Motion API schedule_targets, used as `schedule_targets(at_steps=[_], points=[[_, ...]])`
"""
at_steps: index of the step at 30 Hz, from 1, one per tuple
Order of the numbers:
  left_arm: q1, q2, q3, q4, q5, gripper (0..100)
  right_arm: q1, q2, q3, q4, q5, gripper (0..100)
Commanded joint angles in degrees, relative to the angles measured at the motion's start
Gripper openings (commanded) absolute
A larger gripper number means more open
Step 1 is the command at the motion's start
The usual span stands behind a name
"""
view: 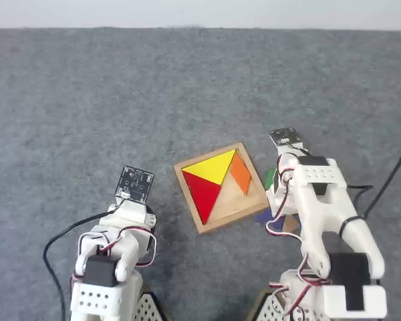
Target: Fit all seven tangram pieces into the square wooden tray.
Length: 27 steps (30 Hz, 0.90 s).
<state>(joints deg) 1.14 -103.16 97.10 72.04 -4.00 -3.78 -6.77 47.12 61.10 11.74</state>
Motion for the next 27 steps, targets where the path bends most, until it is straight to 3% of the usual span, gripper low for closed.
schedule_targets(at_steps=[1,7,12,17,23,27], points=[[-0.18,-0.88,-0.57,0.18,-0.09,2,0.75,3.38,-0.44,-0.04,0.35,9.2],[-0.18,-0.88,-0.57,0.18,-0.09,2,1.98,0.22,-3.78,3.12,4.48,11.5],[-0.18,-0.88,-0.57,0.18,-0.09,2,-0.4,-14.9,2.55,6.02,10.55,22.2],[-0.18,-0.88,-0.57,0.18,-0.09,2,-2.15,-24.92,9.67,11.03,17.05,23.8],[-0.18,-0.88,-0.57,0.18,-0.09,2,-2.24,-19.82,11.96,10.51,19.6,27.7],[-0.18,-0.88,-0.57,0.18,-0.09,2,-2.33,-9.63,11.43,3.91,19.52,28.5]])
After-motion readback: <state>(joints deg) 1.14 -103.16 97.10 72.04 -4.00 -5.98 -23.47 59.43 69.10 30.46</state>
